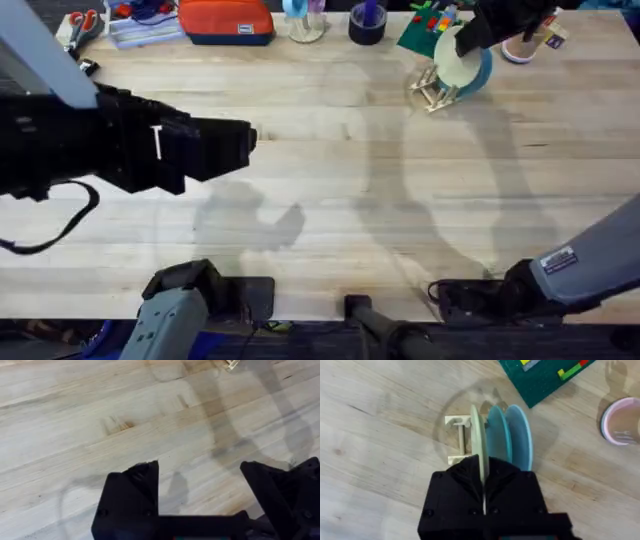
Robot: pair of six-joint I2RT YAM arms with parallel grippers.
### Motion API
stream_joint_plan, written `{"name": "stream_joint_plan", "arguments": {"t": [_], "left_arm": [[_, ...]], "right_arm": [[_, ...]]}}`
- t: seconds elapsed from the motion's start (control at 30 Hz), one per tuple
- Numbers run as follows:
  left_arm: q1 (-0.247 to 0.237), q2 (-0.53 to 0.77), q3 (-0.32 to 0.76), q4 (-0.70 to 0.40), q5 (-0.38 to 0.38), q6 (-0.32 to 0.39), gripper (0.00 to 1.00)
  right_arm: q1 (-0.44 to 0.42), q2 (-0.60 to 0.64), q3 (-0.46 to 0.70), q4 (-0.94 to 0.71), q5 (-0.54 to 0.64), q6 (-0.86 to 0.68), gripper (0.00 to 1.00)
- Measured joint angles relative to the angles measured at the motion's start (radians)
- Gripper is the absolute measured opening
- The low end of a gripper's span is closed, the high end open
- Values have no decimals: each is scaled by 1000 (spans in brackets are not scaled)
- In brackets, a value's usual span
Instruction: Pick up the plates from the table one by one and place each into a slot on the dish rack.
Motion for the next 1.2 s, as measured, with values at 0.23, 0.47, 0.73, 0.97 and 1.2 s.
{"name": "stream_joint_plan", "arguments": {"t": [0.23,0.47,0.73,0.97,1.2], "left_arm": [[0,0,0,0,0,0,993],[0,0,0,0,0,0,994],[0,0,0,0,0,0,994],[0,0,0,0,0,0,993],[0,0,0,0,0,0,993]], "right_arm": [[0,1,0,0,0,0,29],[0,43,0,-6,1,0,29],[0,44,0,-11,2,0,99],[5,45,0,-15,-7,0,202],[6,45,0,-16,-8,0,257]]}}
